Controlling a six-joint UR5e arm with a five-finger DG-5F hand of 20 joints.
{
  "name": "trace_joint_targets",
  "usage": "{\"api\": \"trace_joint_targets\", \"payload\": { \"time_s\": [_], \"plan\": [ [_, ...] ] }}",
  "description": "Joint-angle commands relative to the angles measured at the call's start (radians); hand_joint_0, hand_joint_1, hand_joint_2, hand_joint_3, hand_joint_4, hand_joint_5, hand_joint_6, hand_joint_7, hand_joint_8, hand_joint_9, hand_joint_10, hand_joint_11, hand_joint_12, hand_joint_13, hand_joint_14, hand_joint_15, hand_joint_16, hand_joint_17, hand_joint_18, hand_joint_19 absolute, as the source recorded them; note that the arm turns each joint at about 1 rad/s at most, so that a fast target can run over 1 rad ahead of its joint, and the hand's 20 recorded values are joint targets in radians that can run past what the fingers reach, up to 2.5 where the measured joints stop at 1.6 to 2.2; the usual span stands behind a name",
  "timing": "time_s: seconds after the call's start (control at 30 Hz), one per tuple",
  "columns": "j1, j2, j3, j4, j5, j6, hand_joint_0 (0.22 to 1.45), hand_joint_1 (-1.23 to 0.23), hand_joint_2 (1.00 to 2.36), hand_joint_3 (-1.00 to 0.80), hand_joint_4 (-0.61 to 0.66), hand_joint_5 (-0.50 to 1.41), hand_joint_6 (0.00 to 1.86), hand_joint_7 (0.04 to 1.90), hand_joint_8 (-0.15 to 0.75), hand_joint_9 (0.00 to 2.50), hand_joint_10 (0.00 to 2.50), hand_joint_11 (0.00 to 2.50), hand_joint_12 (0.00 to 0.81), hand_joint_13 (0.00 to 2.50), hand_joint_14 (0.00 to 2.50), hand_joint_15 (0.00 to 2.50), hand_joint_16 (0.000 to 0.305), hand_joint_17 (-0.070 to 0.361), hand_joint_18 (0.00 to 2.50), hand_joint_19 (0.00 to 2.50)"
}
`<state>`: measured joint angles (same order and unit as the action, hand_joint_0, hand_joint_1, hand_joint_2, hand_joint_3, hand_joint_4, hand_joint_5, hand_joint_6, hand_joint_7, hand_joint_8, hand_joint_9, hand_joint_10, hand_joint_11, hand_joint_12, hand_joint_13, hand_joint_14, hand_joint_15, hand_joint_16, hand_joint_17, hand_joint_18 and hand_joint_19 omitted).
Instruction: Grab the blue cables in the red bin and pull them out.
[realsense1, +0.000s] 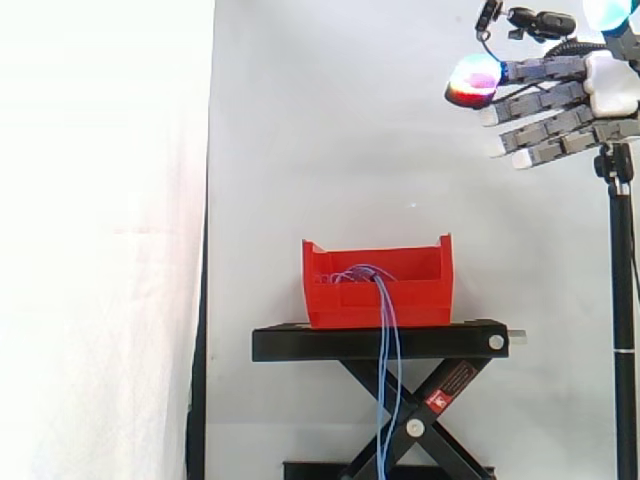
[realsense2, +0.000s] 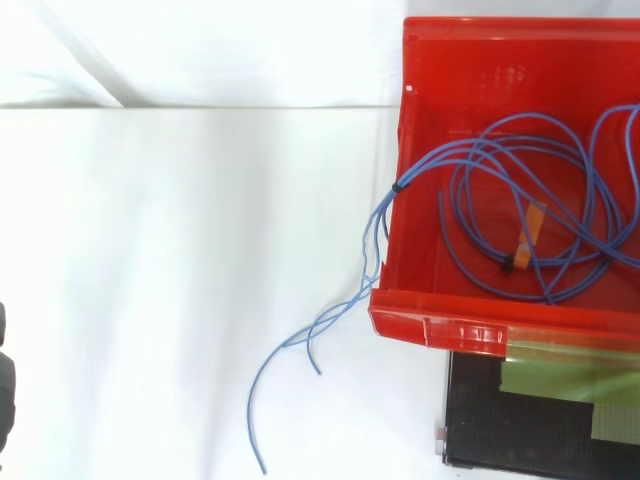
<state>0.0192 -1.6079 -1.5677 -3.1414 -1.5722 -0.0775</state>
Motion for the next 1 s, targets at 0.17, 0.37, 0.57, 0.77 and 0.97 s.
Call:
{"api": "trace_joint_targets", "payload": {
  "time_s": [0.17, 0.37, 0.57, 0.77, 0.97],
  "plan": [
    [0.005, -0.001, 0.0, 0.004, 0.014, -0.049, 0.78, -0.76, 1.0, -1.0, 0.16, 0.39, 0.01, 0.17, 0.245, 0.47, 0.01, 0.26, 0.344, 0.31, 0.01, 0.29, 0.049, 0.111, 0.08, 0.38],
    [0.025, -0.001, 0.0, 0.047, 0.051, -0.193, 0.79, -0.75, 1.0, -1.0, 0.15, 0.4, 0.01, 0.17, 0.241, 0.47, 0.01, 0.28, 0.336, 0.32, 0.01, 0.29, 0.047, 0.106, 0.13, 0.42],
    [0.036, -0.012, 0.0, 0.05, 0.055, -0.204, 0.79, -0.75, 1.0, -1.0, 0.15, 0.4, 0.01, 0.17, 0.241, 0.47, 0.01, 0.27, 0.339, 0.31, 0.01, 0.29, 0.047, 0.105, 0.14, 0.43],
    [0.048, -0.05, 0.0, 0.115, 0.051, -0.201, 0.79, -0.75, 1.0, -1.0, 0.15, 0.4, 0.01, 0.17, 0.241, 0.48, 0.01, 0.26, 0.339, 0.31, 0.01, 0.29, 0.047, 0.105, 0.14, 0.43],
    [0.068, -0.06, 0.0, 0.135, 0.055, -0.236, 0.79, -0.76, 1.0, -1.0, 0.15, 0.4, 0.01, 0.17, 0.239, 0.48, 0.01, 0.27, 0.34, 0.32, 0.01, 0.29, 0.047, 0.105, 0.15, 0.44]
  ]
}}
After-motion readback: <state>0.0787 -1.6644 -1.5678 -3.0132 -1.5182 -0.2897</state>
